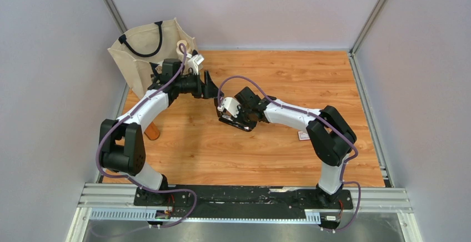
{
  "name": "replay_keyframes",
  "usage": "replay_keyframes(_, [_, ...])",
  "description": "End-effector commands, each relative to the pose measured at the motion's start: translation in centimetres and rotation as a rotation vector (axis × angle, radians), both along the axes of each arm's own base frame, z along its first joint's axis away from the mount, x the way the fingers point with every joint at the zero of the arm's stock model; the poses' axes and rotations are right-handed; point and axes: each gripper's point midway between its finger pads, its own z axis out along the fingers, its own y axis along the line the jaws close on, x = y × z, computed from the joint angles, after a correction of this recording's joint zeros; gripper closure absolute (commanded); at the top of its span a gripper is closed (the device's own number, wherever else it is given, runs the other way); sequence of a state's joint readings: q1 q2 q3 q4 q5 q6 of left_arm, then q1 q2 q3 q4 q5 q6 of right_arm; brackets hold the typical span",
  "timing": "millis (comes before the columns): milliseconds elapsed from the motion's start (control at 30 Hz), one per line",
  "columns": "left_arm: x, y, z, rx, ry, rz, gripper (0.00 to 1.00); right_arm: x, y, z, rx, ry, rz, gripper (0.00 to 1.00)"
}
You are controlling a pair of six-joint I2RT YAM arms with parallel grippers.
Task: Load the staples into the stapler
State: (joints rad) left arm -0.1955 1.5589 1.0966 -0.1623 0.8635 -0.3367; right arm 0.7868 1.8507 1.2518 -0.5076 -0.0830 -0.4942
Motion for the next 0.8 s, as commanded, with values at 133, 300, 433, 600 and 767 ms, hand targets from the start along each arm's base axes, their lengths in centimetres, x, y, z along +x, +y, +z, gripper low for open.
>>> replay_keyframes(133, [0.3, 0.8, 3.6, -0.062, -0.102, 0.002, 0.15, -1.7, -0.9, -3.2, -0.038, 0.099, -0.018, 0.91])
replay_keyframes(300, [1.2, 2.3, 3.6, -0.064, -0.098, 0.047, 0.15, -1.6, -0.4, -2.8, -0.008, 0.095, -0.018, 0.91])
replay_keyframes(433, [1.5, 2.9, 3.3, -0.049, -0.098, 0.052, 0.15, -1.4, 0.3, -1.7, 0.039, 0.072, -0.010, 0.91])
replay_keyframes(600, [1.8, 4.9, 4.0, -0.050, -0.116, 0.095, 0.15, -1.5, 0.7, -1.1, 0.092, 0.070, -0.015, 0.91])
replay_keyframes(767, [1.3, 6.1, 4.0, -0.043, -0.120, 0.115, 0.15, -1.6, 1.1, -0.9, 0.134, 0.080, -0.021, 0.91])
